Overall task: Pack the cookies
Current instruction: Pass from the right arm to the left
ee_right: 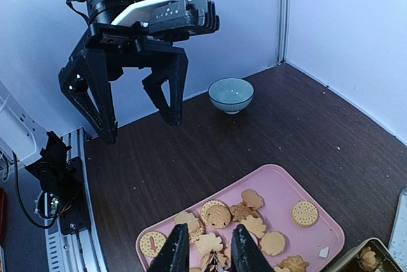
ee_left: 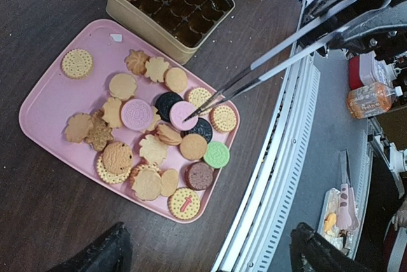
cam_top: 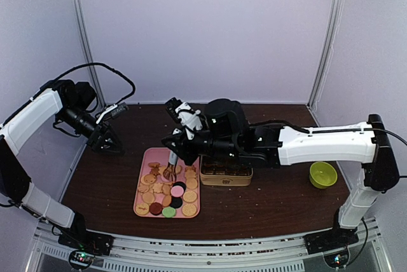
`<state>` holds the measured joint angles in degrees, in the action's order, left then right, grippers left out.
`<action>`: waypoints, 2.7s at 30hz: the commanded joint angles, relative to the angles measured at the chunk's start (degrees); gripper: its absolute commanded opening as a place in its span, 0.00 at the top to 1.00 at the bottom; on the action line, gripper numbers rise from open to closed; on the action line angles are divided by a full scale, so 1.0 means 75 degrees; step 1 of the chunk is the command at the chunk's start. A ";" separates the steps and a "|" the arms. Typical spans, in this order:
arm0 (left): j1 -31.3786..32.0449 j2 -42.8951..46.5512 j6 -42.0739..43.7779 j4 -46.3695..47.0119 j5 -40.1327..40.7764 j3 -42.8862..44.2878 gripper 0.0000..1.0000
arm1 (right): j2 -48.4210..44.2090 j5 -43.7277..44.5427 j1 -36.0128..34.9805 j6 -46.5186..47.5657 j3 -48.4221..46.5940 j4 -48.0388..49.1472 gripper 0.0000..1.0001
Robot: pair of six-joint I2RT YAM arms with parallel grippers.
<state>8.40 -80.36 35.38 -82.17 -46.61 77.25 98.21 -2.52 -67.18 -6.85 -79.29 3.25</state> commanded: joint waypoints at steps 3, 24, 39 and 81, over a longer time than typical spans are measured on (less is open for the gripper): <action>-0.0019 0.0085 0.0180 -0.0064 0.0095 0.0025 0.11 | 0.0584 0.0239 -0.0193 -0.0496 -0.0514 0.0847 0.78; -0.0020 0.0038 0.0229 -0.0112 0.0160 0.0047 0.12 | 0.1462 0.1174 -0.0569 -0.0203 -0.0923 0.0700 0.67; -0.0022 0.0025 0.0252 -0.0071 0.0122 -0.0062 0.12 | 0.1482 0.1224 -0.0578 -0.0205 -0.0948 0.0704 0.84; 0.0942 -0.0247 0.0683 0.1152 -0.1360 -0.1136 0.12 | 0.0408 0.0274 0.0150 -0.2843 -0.0075 0.3436 0.71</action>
<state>15.38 -81.67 41.63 -77.52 -57.30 68.95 102.85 0.84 -66.59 -26.50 -80.58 25.52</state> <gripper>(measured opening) 0.882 0.295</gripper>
